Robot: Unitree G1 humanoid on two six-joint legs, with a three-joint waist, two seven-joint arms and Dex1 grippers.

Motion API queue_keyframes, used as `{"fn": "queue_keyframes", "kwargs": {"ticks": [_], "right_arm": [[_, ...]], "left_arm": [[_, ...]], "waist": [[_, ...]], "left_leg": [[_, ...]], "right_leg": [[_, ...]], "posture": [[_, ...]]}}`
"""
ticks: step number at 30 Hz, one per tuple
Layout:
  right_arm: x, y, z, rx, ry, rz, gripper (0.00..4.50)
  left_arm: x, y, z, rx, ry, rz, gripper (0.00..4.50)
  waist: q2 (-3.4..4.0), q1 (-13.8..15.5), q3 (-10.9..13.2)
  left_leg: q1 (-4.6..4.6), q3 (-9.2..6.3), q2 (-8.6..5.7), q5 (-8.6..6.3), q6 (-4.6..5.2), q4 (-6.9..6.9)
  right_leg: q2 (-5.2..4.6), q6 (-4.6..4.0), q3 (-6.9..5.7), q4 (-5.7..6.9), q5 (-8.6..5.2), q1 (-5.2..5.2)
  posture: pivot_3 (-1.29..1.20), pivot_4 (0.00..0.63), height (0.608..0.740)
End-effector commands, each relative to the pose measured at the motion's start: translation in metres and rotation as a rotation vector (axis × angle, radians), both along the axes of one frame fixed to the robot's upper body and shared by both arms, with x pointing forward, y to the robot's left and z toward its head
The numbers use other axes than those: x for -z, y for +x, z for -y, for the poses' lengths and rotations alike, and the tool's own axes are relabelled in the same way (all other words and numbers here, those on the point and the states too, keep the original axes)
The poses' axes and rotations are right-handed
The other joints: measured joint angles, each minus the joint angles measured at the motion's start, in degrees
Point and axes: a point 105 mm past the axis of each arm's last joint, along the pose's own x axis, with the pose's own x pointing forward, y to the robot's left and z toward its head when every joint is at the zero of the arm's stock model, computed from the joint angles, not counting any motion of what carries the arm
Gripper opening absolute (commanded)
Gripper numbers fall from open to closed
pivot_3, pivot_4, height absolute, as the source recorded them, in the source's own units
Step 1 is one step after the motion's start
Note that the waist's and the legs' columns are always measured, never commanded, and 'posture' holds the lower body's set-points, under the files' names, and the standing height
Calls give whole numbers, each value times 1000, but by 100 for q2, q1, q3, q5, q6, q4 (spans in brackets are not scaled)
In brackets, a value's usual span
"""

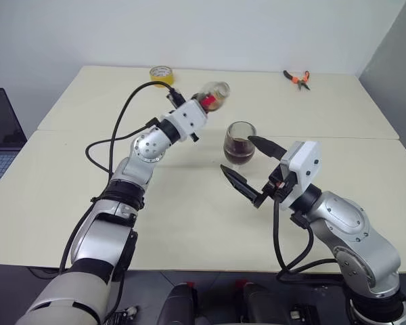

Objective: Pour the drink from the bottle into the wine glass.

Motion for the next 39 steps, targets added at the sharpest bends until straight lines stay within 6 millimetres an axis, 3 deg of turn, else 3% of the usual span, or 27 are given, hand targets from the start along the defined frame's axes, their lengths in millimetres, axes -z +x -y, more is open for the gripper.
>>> {"fn": "queue_keyframes", "kwargs": {"ticks": [1,4,9,17,26,39], "right_arm": [[-17,-10,-2,-39,24,64,4500],[-15,-1,2,19,1,64,4500],[-14,-1,2,3,6,34,4500],[-6,3,1,-18,-70,-36,4500],[-4,2,4,-8,-104,-59,4500],[-3,-1,3,-17,-118,-52,4500]], "left_arm": [[-3,-4,-12,-33,-137,-57,580],[21,-10,-28,-89,-258,-171,576],[44,-12,-62,-238,-450,-286,575],[56,-8,-92,-358,-539,-331,574],[59,0,-101,-404,-604,-350,561],[65,8,-97,-370,-633,-375,561]], "waist": [[1,-32,-1],[2,-49,-3],[1,-46,-2],[-1,-35,-4],[-1,-37,-4],[-1,-37,-4]], "left_leg": [[0,-1,0,0,0,0],[0,-4,2,1,-2,0],[-1,-9,3,-1,1,2],[0,-10,0,-9,16,5],[-1,-9,-1,-10,17,5],[-1,-9,-1,-10,17,4]], "right_leg": [[0,0,0,1,0,0],[0,0,-1,4,0,0],[0,-1,-4,9,0,0],[-2,-1,-6,10,0,2],[-3,-1,-5,9,0,1],[-3,-1,-7,9,0,1]], "posture": [[0,150,740],[0,150,740],[0,150,740],[0,150,740],[0,150,740],[0,150,740]]}}
